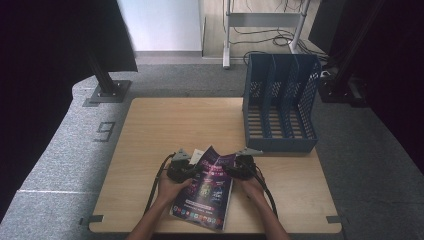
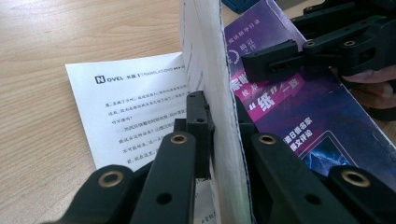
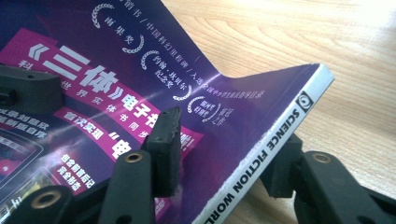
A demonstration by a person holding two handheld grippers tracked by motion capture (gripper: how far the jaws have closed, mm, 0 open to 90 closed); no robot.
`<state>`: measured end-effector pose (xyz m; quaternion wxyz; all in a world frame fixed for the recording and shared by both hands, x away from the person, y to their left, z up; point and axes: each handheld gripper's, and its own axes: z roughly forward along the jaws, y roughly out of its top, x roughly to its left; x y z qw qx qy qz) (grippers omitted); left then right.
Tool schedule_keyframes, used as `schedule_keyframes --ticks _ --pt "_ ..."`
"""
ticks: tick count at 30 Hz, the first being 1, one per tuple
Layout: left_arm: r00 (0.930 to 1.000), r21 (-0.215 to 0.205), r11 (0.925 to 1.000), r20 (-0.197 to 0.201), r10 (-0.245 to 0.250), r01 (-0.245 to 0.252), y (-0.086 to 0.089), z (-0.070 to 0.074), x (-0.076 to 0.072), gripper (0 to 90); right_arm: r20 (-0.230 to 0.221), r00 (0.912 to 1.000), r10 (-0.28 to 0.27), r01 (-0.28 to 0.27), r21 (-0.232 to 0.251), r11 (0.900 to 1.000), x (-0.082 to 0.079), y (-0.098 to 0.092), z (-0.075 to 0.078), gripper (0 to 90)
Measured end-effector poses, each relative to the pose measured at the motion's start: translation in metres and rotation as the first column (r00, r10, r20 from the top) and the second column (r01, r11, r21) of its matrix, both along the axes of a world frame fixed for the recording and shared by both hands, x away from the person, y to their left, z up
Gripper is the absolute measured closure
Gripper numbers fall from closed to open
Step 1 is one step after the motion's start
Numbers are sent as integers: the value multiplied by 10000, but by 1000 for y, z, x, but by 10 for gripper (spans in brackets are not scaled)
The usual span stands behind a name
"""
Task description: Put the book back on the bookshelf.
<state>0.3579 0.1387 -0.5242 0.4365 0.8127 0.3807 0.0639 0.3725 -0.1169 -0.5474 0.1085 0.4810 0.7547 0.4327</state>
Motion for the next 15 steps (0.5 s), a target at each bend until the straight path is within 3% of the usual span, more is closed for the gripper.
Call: schedule_keyframes --ticks 9,15 --pt "10000 0 10000 -20 34 -34 1 -1 0 832 -114 9999 106 -102 314 9995 -1 -2 3 631" --pt "10000 -157 9999 56 0 1 4 2 0 826 99 9999 110 -114 414 9991 -5 -3 8 645"
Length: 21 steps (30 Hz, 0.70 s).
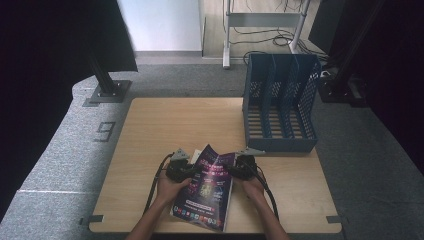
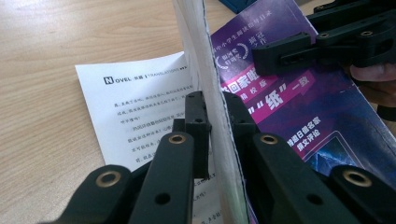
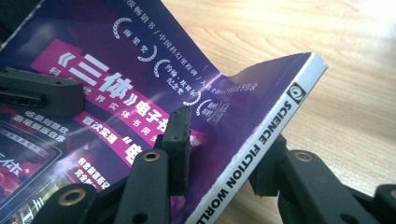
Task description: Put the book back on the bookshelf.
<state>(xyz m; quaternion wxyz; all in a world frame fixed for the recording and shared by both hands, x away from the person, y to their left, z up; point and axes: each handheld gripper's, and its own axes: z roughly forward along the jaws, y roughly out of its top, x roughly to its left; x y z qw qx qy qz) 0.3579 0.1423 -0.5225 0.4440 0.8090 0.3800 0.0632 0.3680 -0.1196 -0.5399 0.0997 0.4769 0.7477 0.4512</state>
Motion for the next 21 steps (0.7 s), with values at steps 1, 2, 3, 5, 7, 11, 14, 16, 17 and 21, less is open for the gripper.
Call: schedule_keyframes --ticks 1,2,3,5,7,11,14,16,17,21 --pt "9999 -57 10000 119 -25 26 0 1 -1 826 67 10000 7 -8 30 10000 -1 0 2 647" --pt "9998 -111 9999 187 -48 50 1 2 -1 826 186 9998 28 -29 53 10000 -2 -1 4 650" --pt "9996 -175 9998 291 -66 71 1 3 -2 826 244 9997 16 -18 75 10000 -2 -2 5 651" --pt "9989 -304 9995 450 -102 115 1 7 -3 826 447 9990 -8 1 161 9999 -4 -3 9 657" --pt "9983 -445 9989 575 -127 153 3 9 -4 825 663 9978 -6 -13 284 9996 -6 -5 14 663" --pt "9968 -640 9976 773 -222 272 5 14 -5 823 979 9952 29 -68 387 9992 -10 -7 23 671" --pt "9957 -785 9962 875 -299 369 7 18 -6 821 1252 9921 86 -138 408 9991 -14 -8 32 677" --pt "9945 -701 9971 1021 -235 307 9 20 -7 825 1459 9893 96 -166 469 9988 -17 -8 37 682" --pt "9943 -773 9965 1039 -235 316 10 21 -7 827 1541 9880 115 -194 496 9986 -19 -9 39 684" --pt "9917 -868 9954 1257 -289 400 10 28 -10 831 1916 9813 174 -291 582 9979 -25 -10 50 693"
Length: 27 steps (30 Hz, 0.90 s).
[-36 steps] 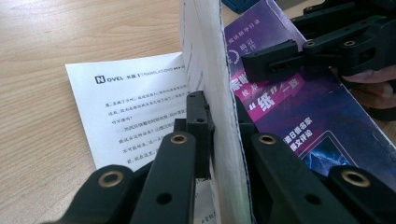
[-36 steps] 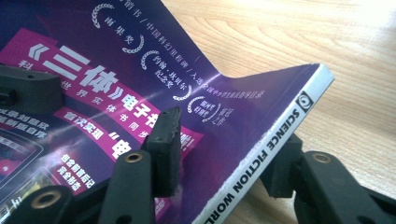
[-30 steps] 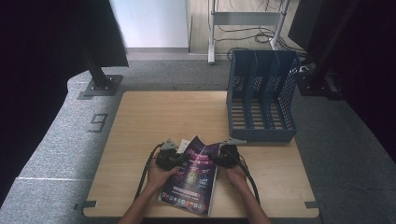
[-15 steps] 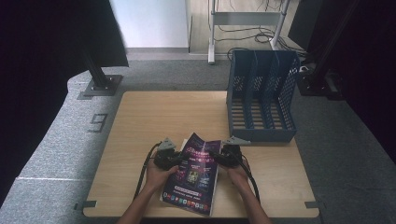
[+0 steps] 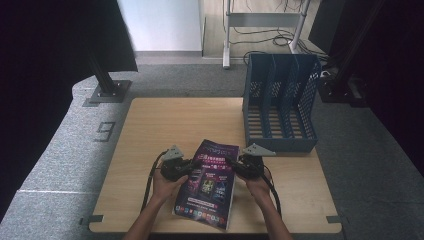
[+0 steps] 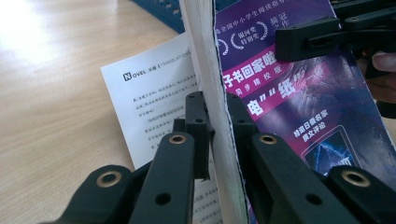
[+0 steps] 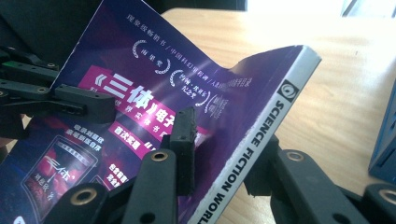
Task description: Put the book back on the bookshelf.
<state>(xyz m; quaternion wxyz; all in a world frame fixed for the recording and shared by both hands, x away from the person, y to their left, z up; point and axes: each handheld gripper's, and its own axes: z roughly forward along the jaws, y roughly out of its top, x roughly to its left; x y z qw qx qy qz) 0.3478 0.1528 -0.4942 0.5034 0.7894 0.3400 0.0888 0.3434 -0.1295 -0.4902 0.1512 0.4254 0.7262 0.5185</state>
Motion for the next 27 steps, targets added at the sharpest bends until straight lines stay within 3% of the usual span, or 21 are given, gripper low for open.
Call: schedule_keyframes --ticks 5,15,27 --pt "9996 -148 9999 289 -63 68 1 8 -4 834 361 9993 52 -55 84 9999 -6 -2 10 702" --pt "9986 -237 9996 512 -144 156 1 13 -7 835 551 9984 161 -165 52 9999 -10 -4 18 706" --pt "9943 -377 9991 1047 -176 216 3 23 -14 839 1145 9931 238 -262 196 9995 -21 -5 32 723"
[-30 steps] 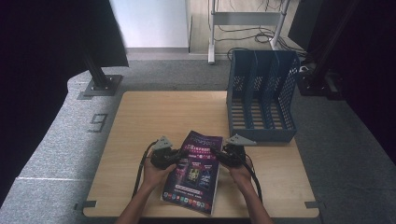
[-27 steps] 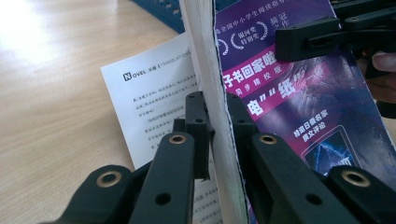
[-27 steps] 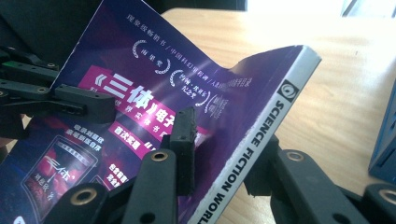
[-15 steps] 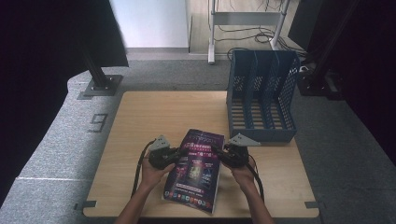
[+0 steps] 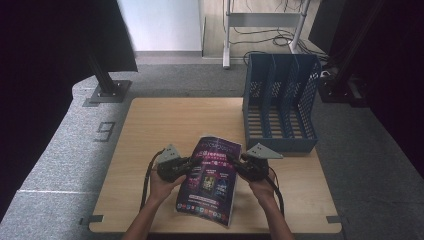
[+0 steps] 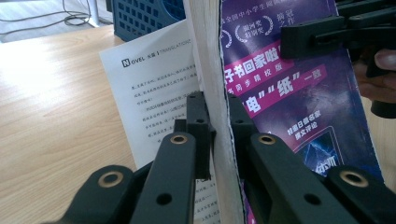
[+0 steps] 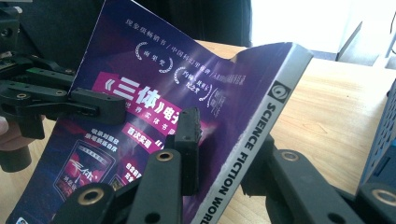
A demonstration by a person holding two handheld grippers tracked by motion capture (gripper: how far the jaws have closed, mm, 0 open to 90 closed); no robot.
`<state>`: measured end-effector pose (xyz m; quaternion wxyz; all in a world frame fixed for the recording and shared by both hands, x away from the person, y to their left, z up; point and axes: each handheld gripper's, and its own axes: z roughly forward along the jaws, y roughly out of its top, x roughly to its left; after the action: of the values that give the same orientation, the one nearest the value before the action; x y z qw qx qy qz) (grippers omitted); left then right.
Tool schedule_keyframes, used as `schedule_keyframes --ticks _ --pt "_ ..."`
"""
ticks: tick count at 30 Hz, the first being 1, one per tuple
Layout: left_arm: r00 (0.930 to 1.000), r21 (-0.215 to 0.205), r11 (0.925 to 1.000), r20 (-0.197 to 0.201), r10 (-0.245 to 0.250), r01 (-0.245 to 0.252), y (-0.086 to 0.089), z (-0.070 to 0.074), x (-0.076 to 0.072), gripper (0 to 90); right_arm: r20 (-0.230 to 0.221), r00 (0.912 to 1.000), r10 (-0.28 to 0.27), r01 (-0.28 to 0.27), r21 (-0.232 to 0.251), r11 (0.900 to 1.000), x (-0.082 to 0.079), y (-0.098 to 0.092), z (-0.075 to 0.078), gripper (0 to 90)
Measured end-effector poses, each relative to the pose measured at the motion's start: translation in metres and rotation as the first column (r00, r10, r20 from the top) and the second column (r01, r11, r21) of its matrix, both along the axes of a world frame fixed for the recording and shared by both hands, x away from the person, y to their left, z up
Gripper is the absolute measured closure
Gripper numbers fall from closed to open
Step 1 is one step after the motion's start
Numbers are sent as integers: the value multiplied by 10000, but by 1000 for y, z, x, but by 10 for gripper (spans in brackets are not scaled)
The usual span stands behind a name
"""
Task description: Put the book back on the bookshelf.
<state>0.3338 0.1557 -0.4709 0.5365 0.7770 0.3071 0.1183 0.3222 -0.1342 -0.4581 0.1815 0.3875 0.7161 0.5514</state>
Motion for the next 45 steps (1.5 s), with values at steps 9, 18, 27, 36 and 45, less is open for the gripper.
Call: schedule_keyframes --ticks 9,18,27,36,45 --pt "9996 31 10000 296 -10 9 -2 7 -4 840 246 9997 -42 42 3 10000 -3 -2 5 727" --pt "9995 -44 10000 327 22 -21 -2 7 -3 843 189 9998 2 -6 208 9998 -2 -3 5 734" --pt "9969 71 9999 777 75 -80 -9 17 -2 842 503 9987 -16 16 9 10000 -2 -7 16 743" --pt "9939 -157 9997 1083 216 -200 -12 25 7 843 897 9959 -139 150 -122 9998 2 -6 31 764" --pt "9848 -447 9985 1693 386 -315 -12 44 11 844 1806 9835 -123 130 -27 9999 -1 -8 52 785"
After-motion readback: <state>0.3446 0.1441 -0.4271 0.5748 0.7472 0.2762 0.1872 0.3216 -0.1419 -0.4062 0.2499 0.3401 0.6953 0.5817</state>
